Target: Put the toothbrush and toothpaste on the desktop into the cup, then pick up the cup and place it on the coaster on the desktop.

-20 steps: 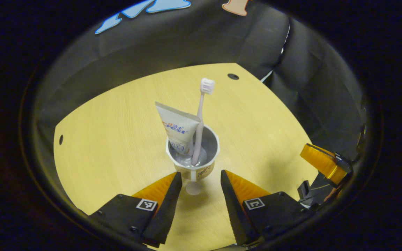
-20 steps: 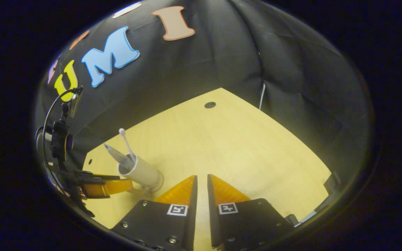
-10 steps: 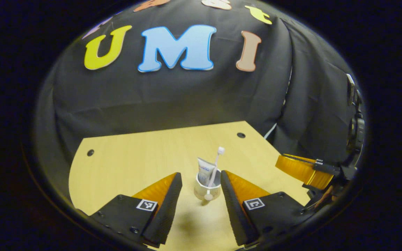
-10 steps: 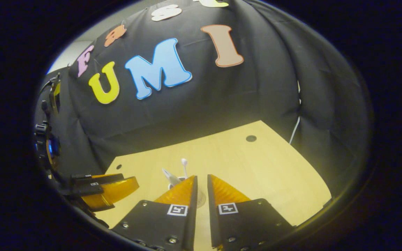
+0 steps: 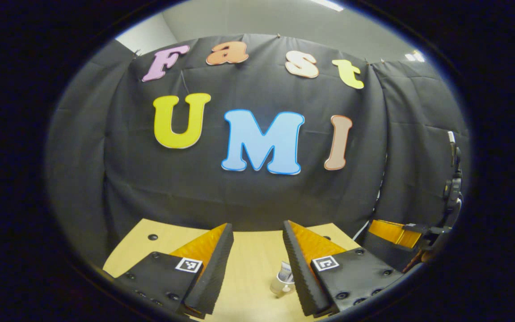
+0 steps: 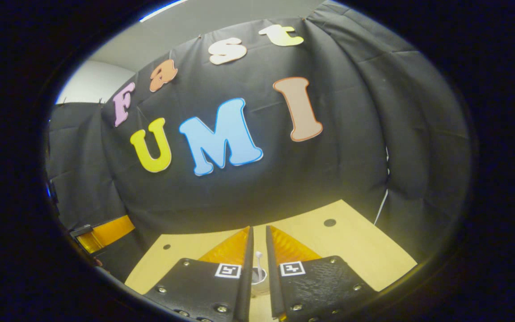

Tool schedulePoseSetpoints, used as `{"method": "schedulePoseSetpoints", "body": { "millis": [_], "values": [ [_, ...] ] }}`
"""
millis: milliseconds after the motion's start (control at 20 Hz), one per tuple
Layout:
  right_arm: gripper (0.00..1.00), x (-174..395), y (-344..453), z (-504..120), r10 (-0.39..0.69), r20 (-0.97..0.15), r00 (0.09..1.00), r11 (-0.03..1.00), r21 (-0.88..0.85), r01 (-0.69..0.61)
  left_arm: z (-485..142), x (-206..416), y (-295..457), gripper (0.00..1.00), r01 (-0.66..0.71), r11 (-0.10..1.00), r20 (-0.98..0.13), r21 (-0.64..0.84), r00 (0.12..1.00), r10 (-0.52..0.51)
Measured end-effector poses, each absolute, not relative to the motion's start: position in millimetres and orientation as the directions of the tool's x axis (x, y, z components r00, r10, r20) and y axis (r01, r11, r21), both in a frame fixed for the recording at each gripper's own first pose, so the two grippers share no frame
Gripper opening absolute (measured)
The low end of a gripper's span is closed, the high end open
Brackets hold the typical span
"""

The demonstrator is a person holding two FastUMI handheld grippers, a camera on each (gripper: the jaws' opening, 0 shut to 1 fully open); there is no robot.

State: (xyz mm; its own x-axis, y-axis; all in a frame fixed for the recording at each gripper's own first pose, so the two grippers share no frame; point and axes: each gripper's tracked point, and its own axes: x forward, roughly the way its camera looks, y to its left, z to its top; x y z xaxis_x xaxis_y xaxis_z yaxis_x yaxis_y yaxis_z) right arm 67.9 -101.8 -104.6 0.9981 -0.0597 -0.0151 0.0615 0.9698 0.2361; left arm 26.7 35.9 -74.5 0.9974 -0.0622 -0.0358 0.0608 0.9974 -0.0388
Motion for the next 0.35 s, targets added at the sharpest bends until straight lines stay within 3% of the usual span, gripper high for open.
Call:
{"method": "schedulePoseSetpoints", "body": {
  "millis": [200, 300, 350],
  "values": [
    [0.17, 55, -120, -73, -0.15, 0.072, 0.986, 0.984, 0.106, 0.142, -68, 30, 75, 0.74, 0.06, 0.998, 0.076, 0.022, 0.995, -0.062],
    [0.22, 48, -117, -62, -0.15, 0.093, 0.984, 0.988, 0.055, 0.145, -68, 27, 68, 0.74, 0.087, 0.996, 0.079, 0.024, 0.993, -0.089],
    [0.17, 46, -112, -58, -0.146, 0.103, 0.984, 0.988, 0.054, 0.141, -69, 27, 66, 0.74, 0.1, 0.995, 0.076, 0.023, 0.992, -0.102]
  ]
}}
